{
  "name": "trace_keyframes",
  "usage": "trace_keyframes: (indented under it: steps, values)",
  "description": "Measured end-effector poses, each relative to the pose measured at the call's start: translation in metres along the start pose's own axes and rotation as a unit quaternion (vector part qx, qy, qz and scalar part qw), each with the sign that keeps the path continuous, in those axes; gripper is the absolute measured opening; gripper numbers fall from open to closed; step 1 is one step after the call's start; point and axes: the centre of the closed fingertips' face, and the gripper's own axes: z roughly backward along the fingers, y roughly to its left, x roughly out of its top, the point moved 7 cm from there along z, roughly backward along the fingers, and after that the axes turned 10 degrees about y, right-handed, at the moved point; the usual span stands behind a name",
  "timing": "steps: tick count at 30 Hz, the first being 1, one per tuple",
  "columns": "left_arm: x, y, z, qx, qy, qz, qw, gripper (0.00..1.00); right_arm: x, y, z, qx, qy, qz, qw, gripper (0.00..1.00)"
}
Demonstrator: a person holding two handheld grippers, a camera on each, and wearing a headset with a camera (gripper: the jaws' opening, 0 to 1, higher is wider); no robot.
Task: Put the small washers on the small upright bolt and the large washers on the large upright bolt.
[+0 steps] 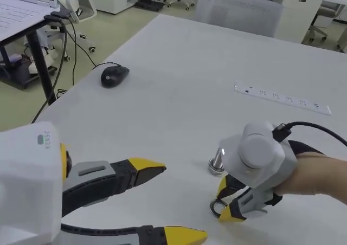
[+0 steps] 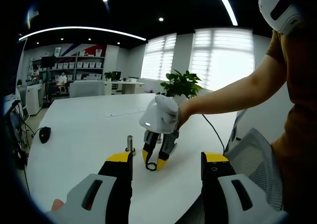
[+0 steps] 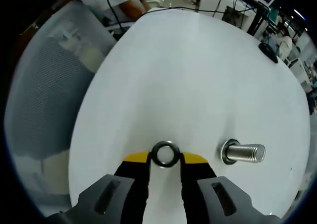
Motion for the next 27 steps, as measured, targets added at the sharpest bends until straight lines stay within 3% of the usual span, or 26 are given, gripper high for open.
trace_keyframes:
  steps: [17, 27]
  values:
    - [0.000, 0.000, -0.002, -0.001, 0.000, 0.001, 1.0000, 0.55, 0.001, -0.004, 0.010, -0.006, -0.006, -0.008, 0.9999, 0.22]
    - [-0.001, 0.000, -0.005, -0.006, 0.005, 0.000, 1.0000, 0.55, -0.008, -0.018, 0.046, -0.041, -0.013, -0.020, 0.9989, 0.22]
